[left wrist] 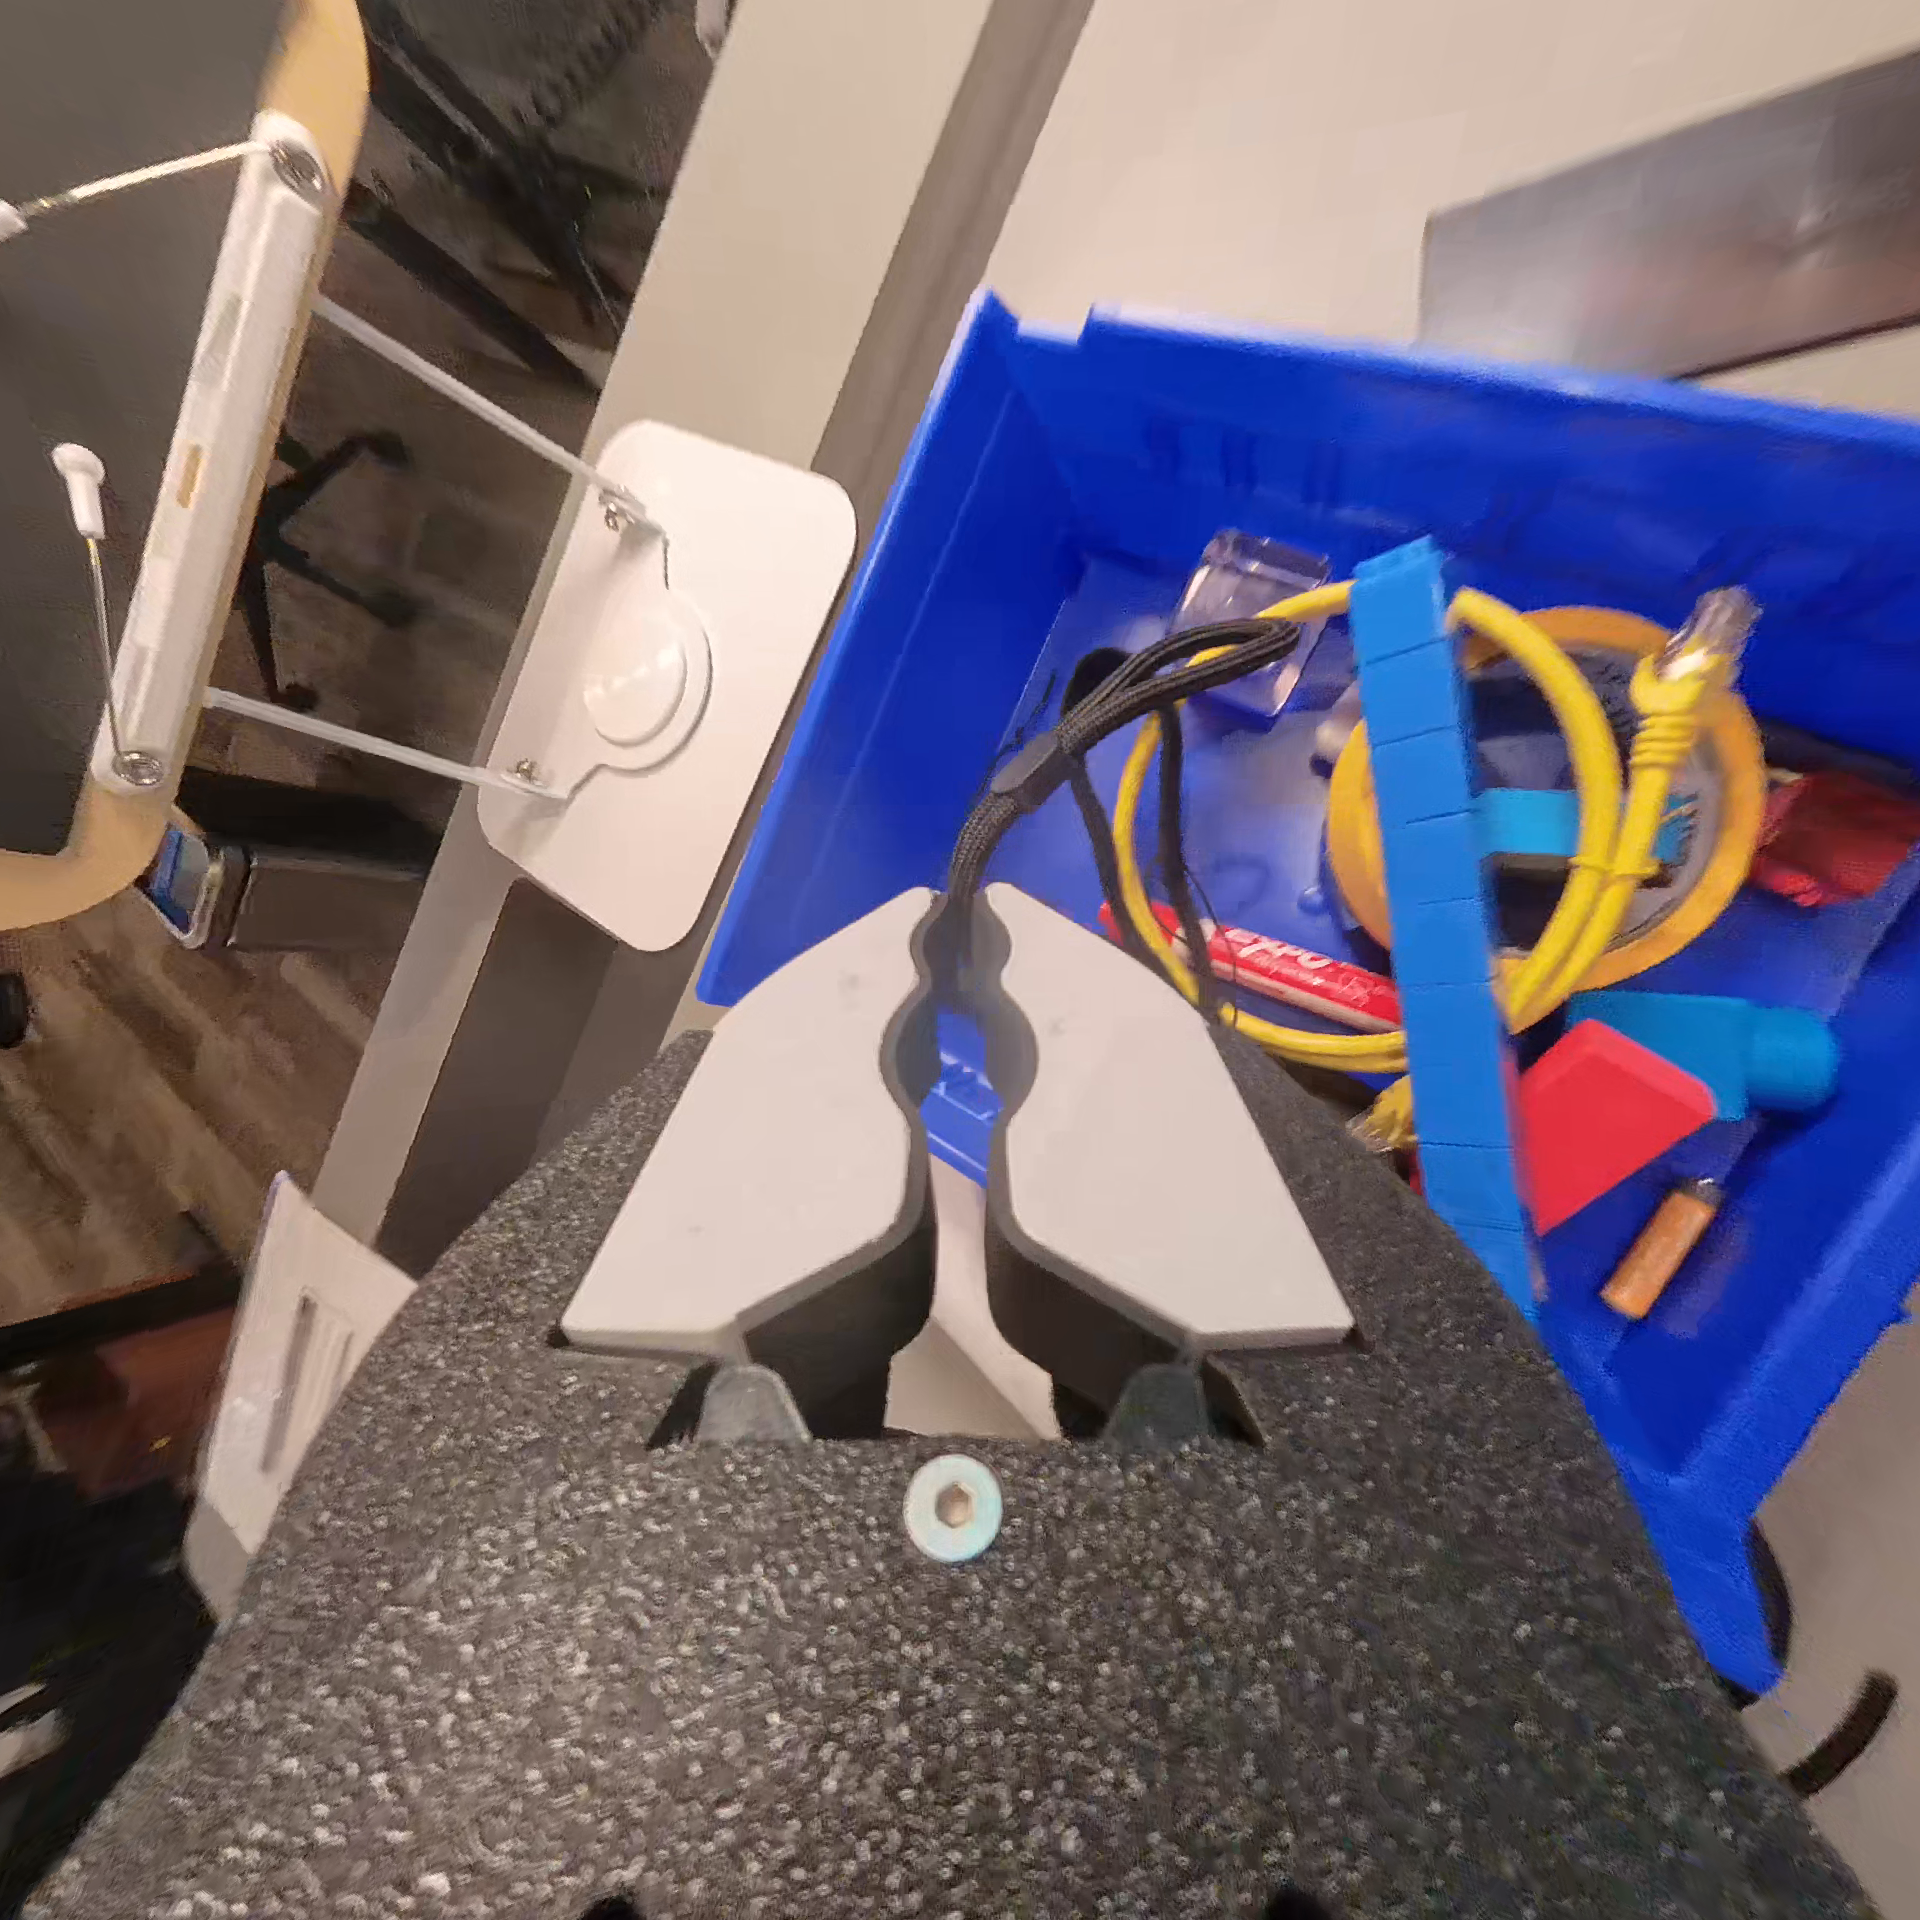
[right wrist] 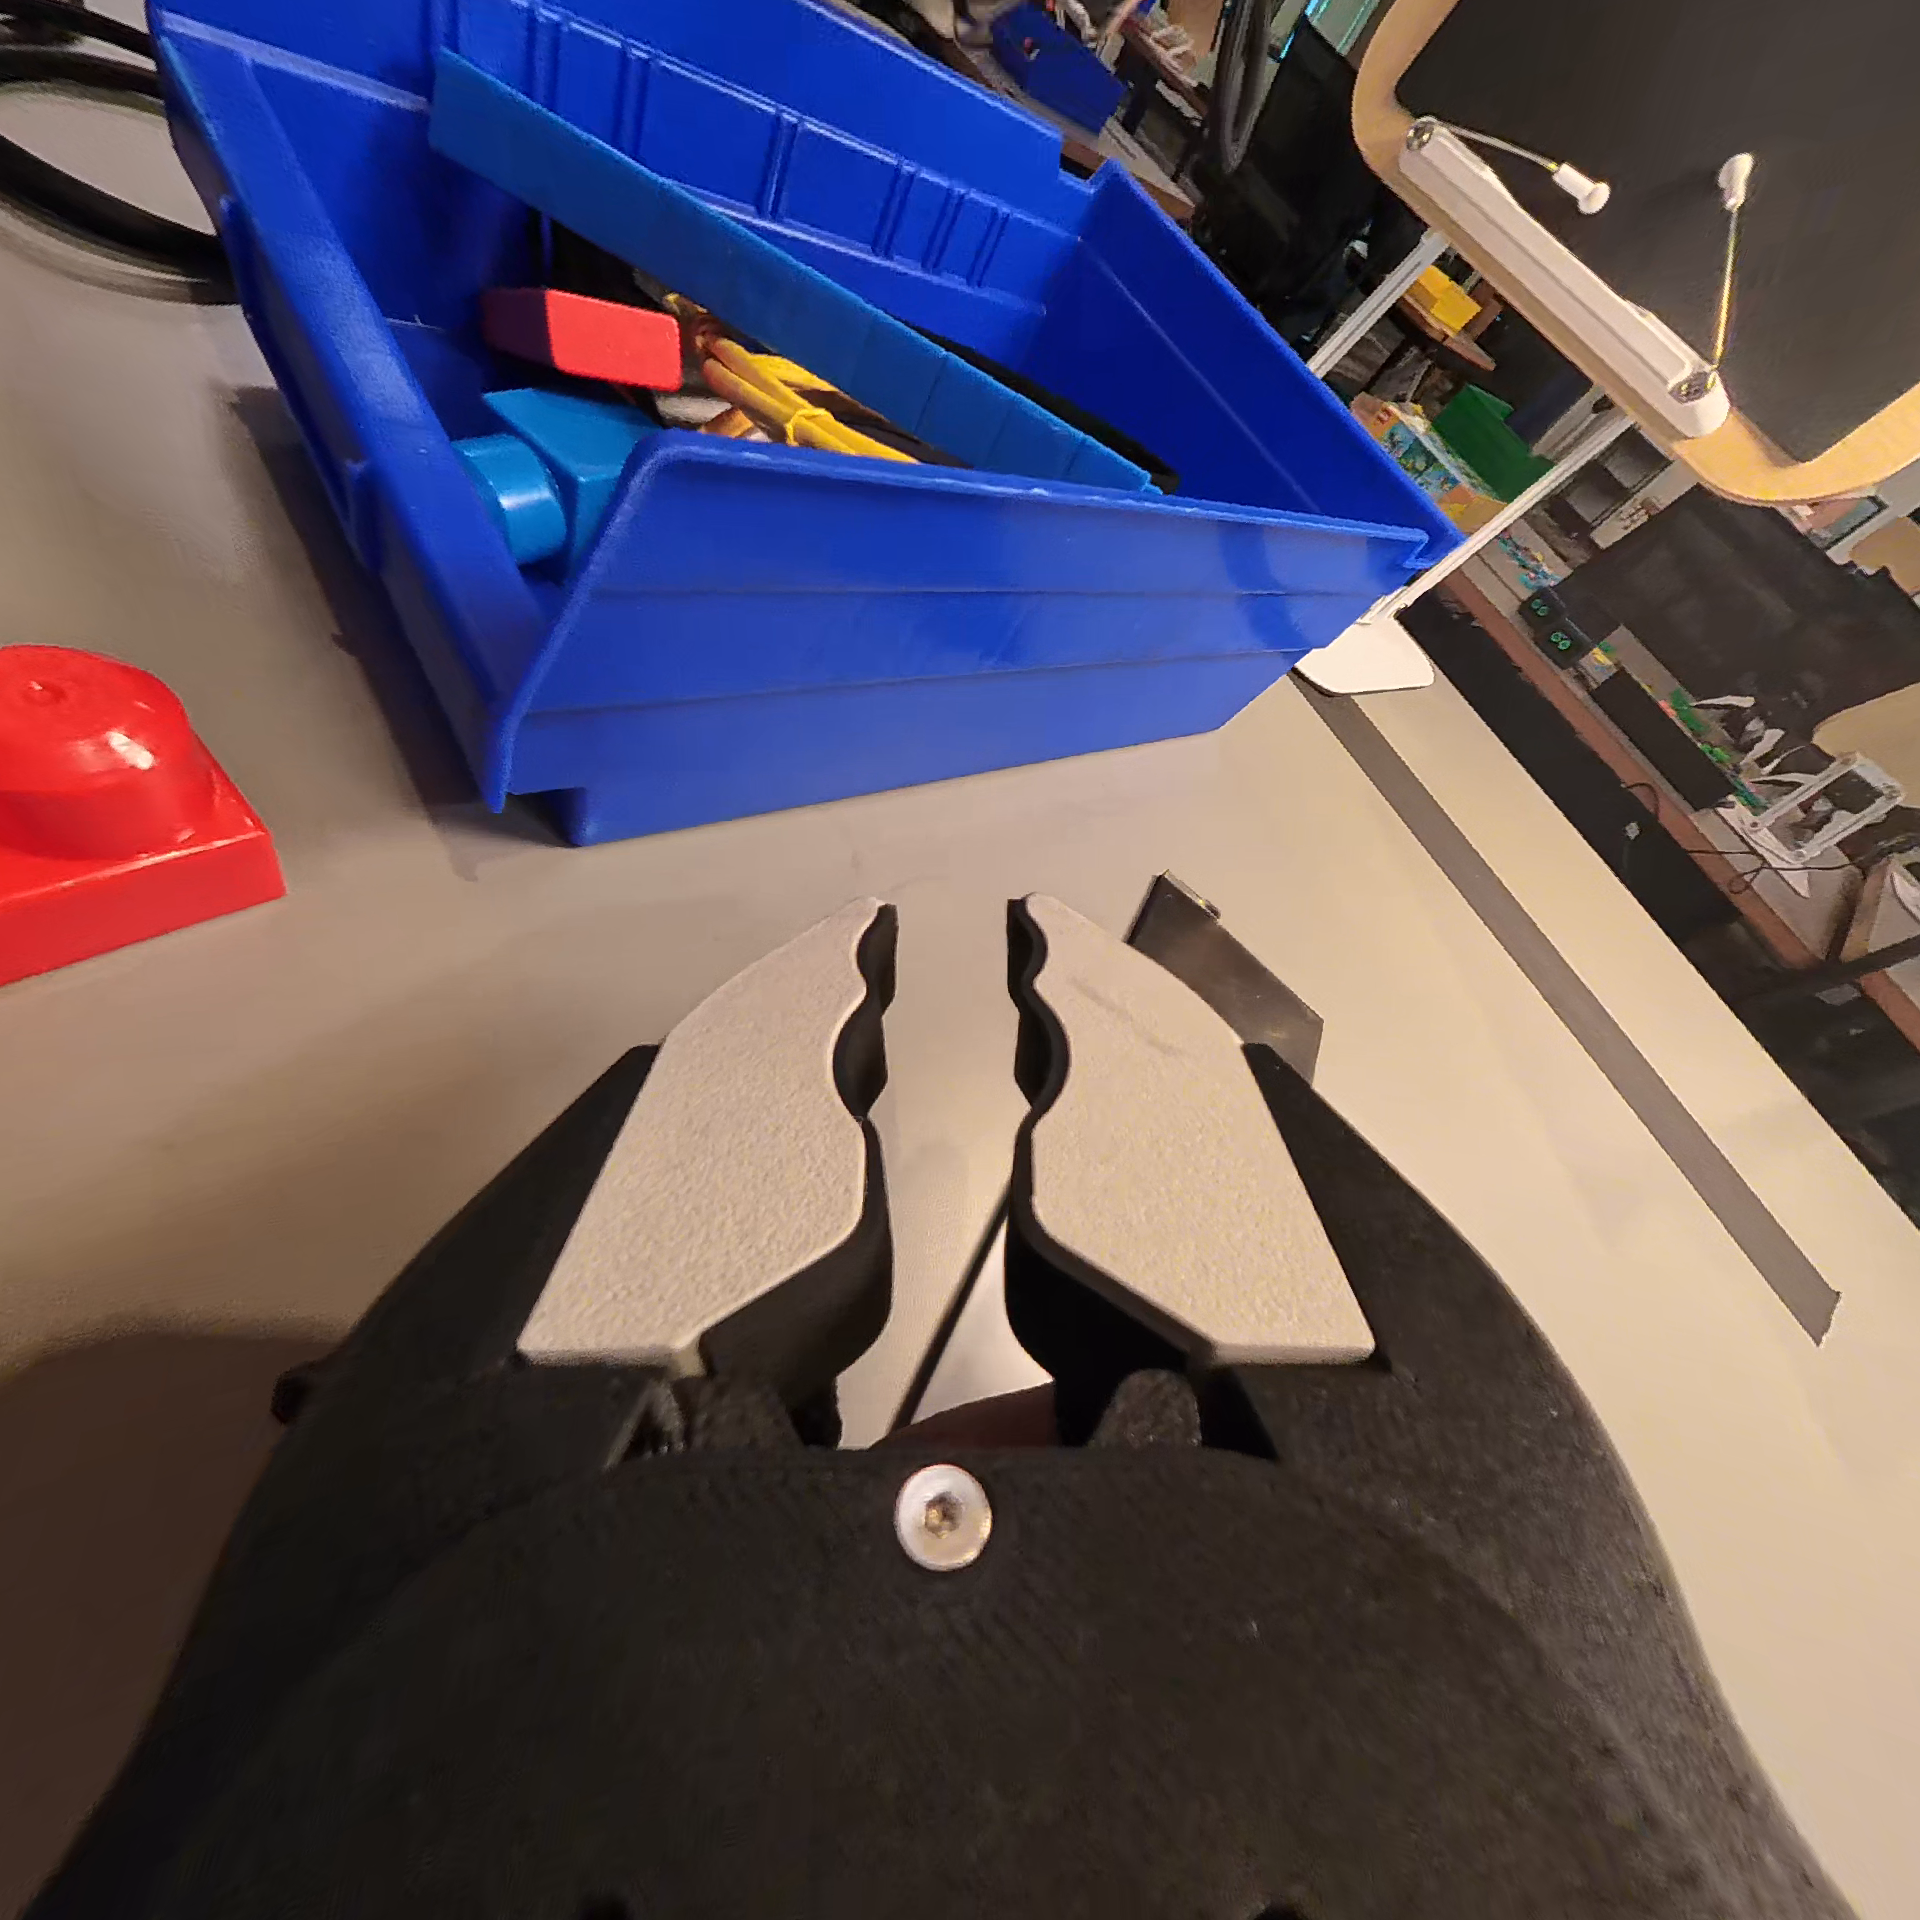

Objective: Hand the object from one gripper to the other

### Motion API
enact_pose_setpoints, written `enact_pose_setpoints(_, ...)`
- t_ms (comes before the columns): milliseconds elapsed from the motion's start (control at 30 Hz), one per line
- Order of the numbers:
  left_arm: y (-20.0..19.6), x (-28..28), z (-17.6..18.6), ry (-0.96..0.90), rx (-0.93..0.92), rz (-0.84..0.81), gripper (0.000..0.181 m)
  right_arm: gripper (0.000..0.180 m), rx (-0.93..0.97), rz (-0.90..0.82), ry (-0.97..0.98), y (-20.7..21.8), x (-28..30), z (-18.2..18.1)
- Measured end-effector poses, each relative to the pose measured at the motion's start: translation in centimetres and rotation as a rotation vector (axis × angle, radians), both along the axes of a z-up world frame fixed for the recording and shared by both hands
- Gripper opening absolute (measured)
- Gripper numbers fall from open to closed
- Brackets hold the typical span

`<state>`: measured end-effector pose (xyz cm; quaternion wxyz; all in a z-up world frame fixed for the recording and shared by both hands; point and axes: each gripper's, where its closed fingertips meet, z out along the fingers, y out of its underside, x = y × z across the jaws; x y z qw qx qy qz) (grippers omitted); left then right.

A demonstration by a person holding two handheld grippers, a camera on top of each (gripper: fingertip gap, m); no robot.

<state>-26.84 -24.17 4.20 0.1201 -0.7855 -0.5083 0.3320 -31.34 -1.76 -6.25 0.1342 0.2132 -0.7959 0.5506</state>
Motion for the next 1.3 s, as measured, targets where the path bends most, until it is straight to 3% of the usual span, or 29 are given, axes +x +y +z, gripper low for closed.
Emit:
enact_pose_setpoints(33,0.6,0.2,0.3,0.033,0.034,-0.003,0.003,0.02,-0.007,-0.003,-0.001,0.0,-0.1,0.1)
enact_pose_setpoints(333,6.0,2.9,1.7,0.396,0.365,-0.053,0.003,0.02,-0.102,-0.009,-0.099,0.3,-0.2,2.1)
enact_pose_setpoints(600,9.6,4.9,3.7,0.732,0.599,-0.084,0.003,0.018,-0.27,0.041,-0.142,-0.9,3.0,9.2)
enact_pose_setpoints(733,10.4,5.9,5.6,0.865,0.57,-0.121,0.003,0.017,-0.29,0.165,-0.213,-2.5,6.0,11.8)
enact_pose_setpoints(933,11.3,7.2,6.4,0.901,0.584,-0.173,0.003,0.018,-0.284,0.18,-0.071,-5.4,7.1,13.7)
enact_pose_setpoints(1100,10.1,7.7,5.0,0.858,0.398,-0.15,0.003,0.018,-0.273,0.217,0.005,-8.1,8.5,14.1)
enact_pose_setpoints(1300,10.2,7.7,5.4,0.94,0.486,-0.179,0.003,0.023,-0.105,0.316,-0.089,-11.2,10.9,13.0)
